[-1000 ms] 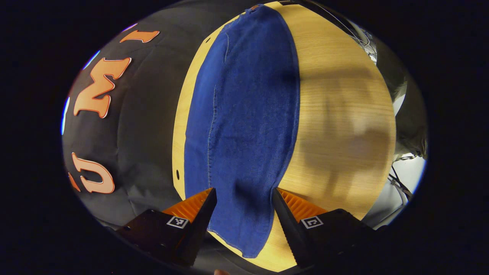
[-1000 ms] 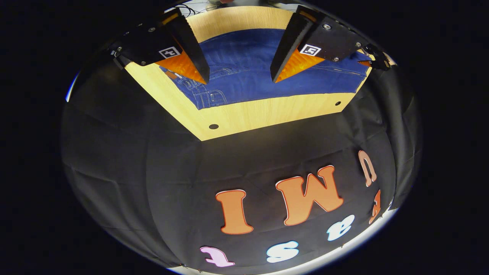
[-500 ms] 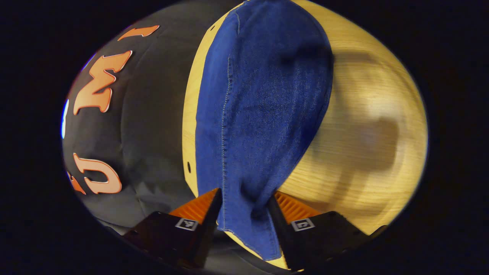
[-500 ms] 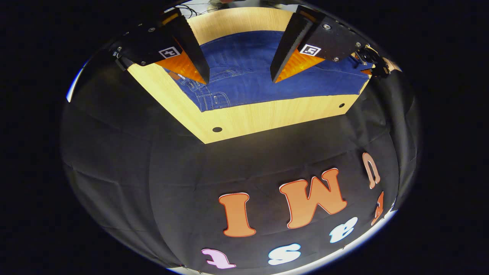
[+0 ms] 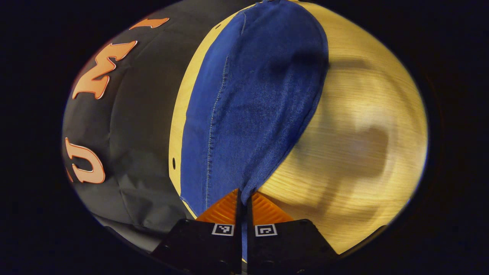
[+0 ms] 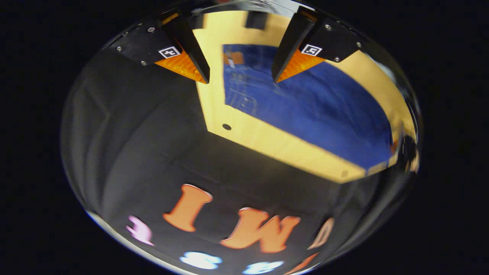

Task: Grasp the waist and the cuffs of the jeans and fold them to make the two legs overlap; first hold the waist and fold one-third of the jeans toward the cuffs, then hold the cuffs and fold the remaining one-third in the same direction to finish folding.

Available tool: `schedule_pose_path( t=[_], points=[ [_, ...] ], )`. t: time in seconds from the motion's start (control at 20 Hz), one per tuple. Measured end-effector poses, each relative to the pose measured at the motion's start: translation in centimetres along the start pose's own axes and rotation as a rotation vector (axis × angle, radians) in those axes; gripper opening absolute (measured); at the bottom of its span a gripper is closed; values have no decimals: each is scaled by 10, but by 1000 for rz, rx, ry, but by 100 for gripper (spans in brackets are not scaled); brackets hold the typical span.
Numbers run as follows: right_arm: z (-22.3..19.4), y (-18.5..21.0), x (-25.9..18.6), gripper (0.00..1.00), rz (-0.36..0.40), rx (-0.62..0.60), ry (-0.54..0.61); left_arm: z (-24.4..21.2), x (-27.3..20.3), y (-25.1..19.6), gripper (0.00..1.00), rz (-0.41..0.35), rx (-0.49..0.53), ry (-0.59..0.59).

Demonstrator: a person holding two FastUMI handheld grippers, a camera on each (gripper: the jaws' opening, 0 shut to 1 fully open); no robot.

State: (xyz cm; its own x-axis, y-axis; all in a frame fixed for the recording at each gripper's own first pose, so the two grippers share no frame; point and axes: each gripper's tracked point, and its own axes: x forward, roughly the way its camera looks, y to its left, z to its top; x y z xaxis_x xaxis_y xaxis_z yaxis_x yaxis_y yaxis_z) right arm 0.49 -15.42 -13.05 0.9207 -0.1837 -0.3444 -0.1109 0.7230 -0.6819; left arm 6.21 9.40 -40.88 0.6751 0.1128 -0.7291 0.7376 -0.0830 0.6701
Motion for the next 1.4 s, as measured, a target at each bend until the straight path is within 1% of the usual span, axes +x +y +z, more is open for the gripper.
schedule_pose_path(
  t=[0.05, 0.1, 0.25, 0.35, 0.4, 0.5, 0.55, 0.6, 0.7, 0.95, 1.1, 1.15, 1.2, 1.25, 1.3, 1.35, 1.4],
  points=[
    [-12, 6, 0, 99, -5, -138, 30, 0, 0, 0, 6, -1, 13, -9],
    [-21, 21, 6, 99, 11, -274, 44, 0, 1, -1, 6, -3, 25, -17],
    [-48, 57, 15, 98, 119, -653, 63, 0, 1, -1, 6, -4, 13, -29],
    [-63, 80, 28, 99, 168, -843, 55, 0, 0, -2, 6, -17, 34, -32],
    [-71, 88, 36, 98, 182, -906, 54, -2, 0, -4, 6, -23, 30, -28],
    [-87, 91, 49, 98, 213, -968, 68, -2, 1, -2, 6, -27, 18, -14],
    [-88, 93, 53, 98, 233, -969, 69, -1, 1, -1, 6, -28, 18, -9],
    [-89, 91, 61, 99, 235, -982, 63, -2, 1, -2, 6, -28, 17, -5],
    [-82, 89, 70, 98, 231, -1007, 44, -3, 1, -2, 6, -27, 20, -2],
    [-75, 87, 89, 98, 209, -1016, 20, -1, 1, -3, 6, -40, 6, 10],
    [-65, 89, 102, 93, 176, -1038, -21, -1, 0, -3, 6, -42, 9, 13],
    [-66, 89, 106, 92, 172, -1035, -22, -1, 1, -3, 6, -42, 9, 13],
    [-72, 92, 111, 89, 187, -1025, -9, -3, 1, -3, 6, -40, 7, 14],
    [-79, 95, 114, 83, 205, -1010, 14, -2, 1, -3, 6, -39, 3, 14],
    [-86, 99, 115, 59, 231, -996, 38, -2, 1, -3, 6, -36, -1, 15],
    [-86, 99, 114, 35, 211, -994, 36, -3, 3, -2, 6, -32, 2, 17],
    [-84, 100, 115, 11, 212, -992, 22, -1, 0, -2, 5, -31, 11, 18]
  ],
)
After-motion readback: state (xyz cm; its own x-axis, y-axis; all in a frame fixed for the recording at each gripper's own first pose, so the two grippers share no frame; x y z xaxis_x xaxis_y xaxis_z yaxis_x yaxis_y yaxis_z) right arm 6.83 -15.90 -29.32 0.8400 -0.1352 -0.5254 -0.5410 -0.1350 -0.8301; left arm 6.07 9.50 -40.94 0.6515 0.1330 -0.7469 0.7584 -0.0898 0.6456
